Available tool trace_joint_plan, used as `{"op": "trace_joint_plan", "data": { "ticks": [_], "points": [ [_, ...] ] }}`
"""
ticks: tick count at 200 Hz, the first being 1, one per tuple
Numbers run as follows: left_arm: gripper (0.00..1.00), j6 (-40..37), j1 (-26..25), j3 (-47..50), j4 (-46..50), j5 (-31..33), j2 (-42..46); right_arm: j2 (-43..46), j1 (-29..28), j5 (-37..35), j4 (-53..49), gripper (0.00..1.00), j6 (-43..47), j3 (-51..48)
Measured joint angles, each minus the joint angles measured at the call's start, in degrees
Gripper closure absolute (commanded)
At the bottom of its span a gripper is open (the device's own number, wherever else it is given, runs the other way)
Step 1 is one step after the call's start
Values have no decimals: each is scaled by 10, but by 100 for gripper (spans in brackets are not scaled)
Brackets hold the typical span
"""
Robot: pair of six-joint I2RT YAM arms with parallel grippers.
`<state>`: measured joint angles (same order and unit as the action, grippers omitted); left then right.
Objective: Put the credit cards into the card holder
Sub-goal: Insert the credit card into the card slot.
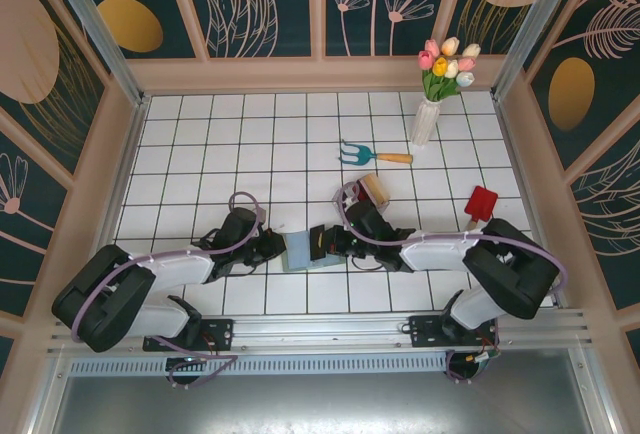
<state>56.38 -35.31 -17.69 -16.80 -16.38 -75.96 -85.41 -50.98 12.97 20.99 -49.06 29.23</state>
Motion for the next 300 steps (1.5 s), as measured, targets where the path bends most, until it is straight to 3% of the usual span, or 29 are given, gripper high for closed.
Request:
{"op": "trace_joint_plan", "data": {
  "ticks": [112,130,159,205,300],
  "points": [
    [92,3,0,0,5,16,2,-55,-7,28,80,100,-30,-9],
    [81,5,0,0,8,19,3,-55,-8,33,88,100,-37,-16],
    [77,12,0,2,27,33,27,-49,-12,36,97,100,-46,-29],
    [84,14,0,20,32,33,65,-54,-13,36,116,100,-56,-33],
    [85,13,1,20,7,31,19,-103,-26,36,160,100,-70,-12]
  ]
}}
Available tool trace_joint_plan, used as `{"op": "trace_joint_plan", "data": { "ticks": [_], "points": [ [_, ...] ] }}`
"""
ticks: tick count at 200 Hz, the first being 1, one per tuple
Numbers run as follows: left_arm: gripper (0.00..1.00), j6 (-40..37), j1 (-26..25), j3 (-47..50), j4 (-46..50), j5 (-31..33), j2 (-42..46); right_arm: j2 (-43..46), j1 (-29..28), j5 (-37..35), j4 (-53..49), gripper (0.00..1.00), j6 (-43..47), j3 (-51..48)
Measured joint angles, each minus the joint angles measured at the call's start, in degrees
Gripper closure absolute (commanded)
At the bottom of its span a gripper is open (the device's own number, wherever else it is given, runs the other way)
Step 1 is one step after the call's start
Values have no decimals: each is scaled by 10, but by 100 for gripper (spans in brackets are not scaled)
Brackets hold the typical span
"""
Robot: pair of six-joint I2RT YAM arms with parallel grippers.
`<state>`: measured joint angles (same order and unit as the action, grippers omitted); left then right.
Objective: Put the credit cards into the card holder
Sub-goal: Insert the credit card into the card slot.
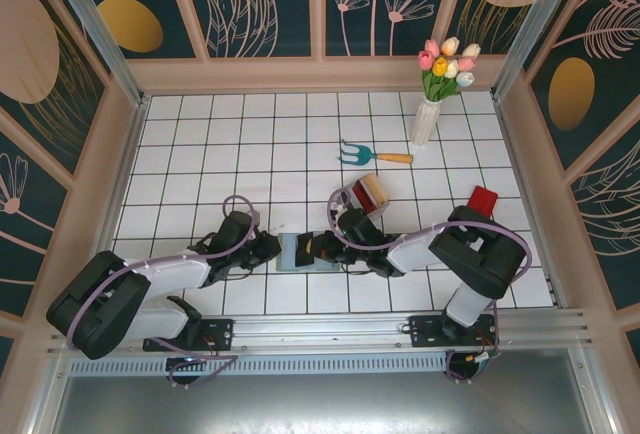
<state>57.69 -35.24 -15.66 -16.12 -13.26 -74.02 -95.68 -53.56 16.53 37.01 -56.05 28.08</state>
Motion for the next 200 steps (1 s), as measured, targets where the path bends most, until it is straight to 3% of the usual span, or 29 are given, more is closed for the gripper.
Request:
{"op": "trace_joint_plan", "data": {
  "ticks": [63,121,200],
  "points": [
    [87,0,0,-2,-4,0,-6,16,-2,-17,-6,100,-3,-4],
    [88,2,0,-2,-6,-2,-6,-34,-17,-14,6,98,-16,36],
    [90,9,0,2,-3,-2,1,-15,-26,-37,-62,69,-9,56]
  ]
}}
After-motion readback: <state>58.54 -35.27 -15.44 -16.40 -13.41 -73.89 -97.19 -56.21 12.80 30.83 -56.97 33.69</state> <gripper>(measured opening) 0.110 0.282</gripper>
